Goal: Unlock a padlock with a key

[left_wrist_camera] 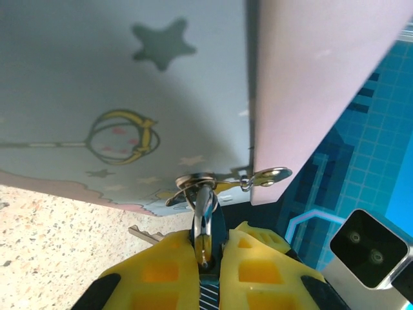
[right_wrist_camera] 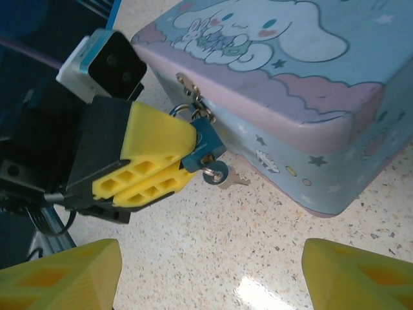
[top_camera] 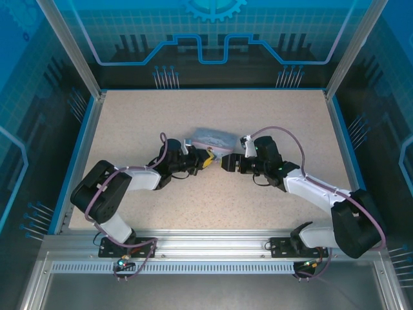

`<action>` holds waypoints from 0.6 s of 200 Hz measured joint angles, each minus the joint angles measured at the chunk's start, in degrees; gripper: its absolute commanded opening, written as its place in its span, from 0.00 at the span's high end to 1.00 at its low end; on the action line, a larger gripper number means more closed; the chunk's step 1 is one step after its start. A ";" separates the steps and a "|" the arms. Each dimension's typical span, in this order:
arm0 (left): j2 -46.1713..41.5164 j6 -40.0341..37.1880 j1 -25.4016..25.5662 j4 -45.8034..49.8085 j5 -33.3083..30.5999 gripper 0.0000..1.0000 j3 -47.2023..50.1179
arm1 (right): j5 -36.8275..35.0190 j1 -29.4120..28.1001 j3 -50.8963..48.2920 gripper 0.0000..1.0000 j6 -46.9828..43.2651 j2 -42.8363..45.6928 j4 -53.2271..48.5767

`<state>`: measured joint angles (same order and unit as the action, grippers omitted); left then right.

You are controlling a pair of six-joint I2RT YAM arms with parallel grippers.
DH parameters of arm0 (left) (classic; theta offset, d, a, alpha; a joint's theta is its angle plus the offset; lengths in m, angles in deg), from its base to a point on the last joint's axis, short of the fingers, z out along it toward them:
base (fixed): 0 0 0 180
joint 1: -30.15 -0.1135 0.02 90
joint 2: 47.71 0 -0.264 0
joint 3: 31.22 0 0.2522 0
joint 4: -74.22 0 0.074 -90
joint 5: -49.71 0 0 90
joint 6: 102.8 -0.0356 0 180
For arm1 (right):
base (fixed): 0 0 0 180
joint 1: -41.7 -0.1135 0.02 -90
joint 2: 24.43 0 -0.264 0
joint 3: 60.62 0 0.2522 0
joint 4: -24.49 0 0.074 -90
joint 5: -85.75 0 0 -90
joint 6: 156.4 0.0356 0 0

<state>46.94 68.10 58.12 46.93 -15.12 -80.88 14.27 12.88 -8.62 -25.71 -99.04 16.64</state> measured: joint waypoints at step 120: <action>7.04 -1.36 2.73 -5.68 -0.44 1.00 4.39 | -2.56 -4.83 -3.78 0.26 11.26 -5.33 11.74</action>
<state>53.98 66.75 60.85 41.24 -15.56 -76.49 11.72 8.05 -12.40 -14.45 -104.37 28.38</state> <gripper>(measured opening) 0.103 0.743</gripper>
